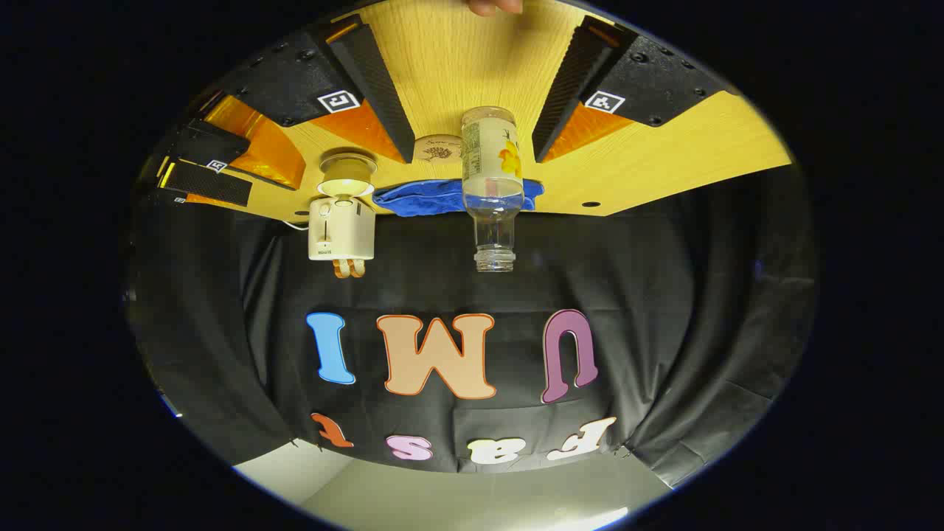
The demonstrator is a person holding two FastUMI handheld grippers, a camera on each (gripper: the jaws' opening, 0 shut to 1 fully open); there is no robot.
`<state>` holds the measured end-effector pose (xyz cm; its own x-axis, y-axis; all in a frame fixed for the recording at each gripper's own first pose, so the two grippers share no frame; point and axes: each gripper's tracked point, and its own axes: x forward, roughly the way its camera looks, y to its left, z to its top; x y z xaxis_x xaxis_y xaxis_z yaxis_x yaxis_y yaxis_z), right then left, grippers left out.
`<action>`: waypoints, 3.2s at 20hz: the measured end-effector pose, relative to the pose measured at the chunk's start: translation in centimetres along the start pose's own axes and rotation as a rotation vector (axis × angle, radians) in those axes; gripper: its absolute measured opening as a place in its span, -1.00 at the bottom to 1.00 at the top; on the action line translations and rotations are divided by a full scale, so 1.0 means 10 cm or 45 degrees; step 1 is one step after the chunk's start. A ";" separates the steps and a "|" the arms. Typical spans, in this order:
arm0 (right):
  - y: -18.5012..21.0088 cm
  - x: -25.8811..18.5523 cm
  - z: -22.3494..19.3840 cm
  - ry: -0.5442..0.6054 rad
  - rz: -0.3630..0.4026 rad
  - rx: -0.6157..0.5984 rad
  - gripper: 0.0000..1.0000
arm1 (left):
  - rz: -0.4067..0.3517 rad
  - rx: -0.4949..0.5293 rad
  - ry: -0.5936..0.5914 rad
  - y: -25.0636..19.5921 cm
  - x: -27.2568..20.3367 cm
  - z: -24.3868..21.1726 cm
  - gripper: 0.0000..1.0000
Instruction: Open the teacup lid with one hand, grasp the water bottle and pour water into the teacup with the other hand; after pouring, place the water bottle on the coaster and then close the teacup lid.
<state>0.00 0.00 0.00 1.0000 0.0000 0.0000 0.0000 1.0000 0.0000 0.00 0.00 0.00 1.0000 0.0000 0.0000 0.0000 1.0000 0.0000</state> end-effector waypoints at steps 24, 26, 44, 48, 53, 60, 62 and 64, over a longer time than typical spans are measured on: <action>-0.01 0.00 0.02 0.000 0.000 -0.001 0.89 | 0.002 0.000 -0.001 -0.01 -0.01 0.01 0.88; -0.01 0.00 0.01 0.001 0.001 -0.001 0.89 | 0.002 -0.001 -0.001 -0.01 0.00 0.00 0.88; -0.31 1.48 -0.06 0.016 -0.087 -0.004 0.86 | 0.002 0.000 -0.002 -0.02 -0.01 0.00 0.88; -0.27 1.84 -0.14 0.067 -0.069 -0.027 0.86 | 0.003 0.001 -0.002 -0.02 -0.01 0.00 0.88; -0.19 2.02 -0.25 0.152 -0.026 -0.064 0.84 | 0.003 0.001 -0.002 -0.02 -0.01 0.00 0.88; -0.22 2.10 -0.29 0.192 -0.059 -0.095 -0.33 | 0.002 0.001 -0.003 -0.02 -0.02 0.00 0.88; -0.17 2.09 -0.25 0.176 -0.048 -0.138 -0.34 | 0.003 0.000 -0.002 -0.02 -0.01 0.00 0.88; -0.14 2.08 -0.25 0.166 -0.030 -0.156 -0.34 | 0.003 0.000 -0.002 -0.02 -0.01 0.00 0.88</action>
<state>20.82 -1.37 -2.54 0.9913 -0.0317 -0.1279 0.0158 0.9922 -0.1234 -0.07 -0.19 0.02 1.0000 0.0022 0.0016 -0.0022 1.0000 0.0002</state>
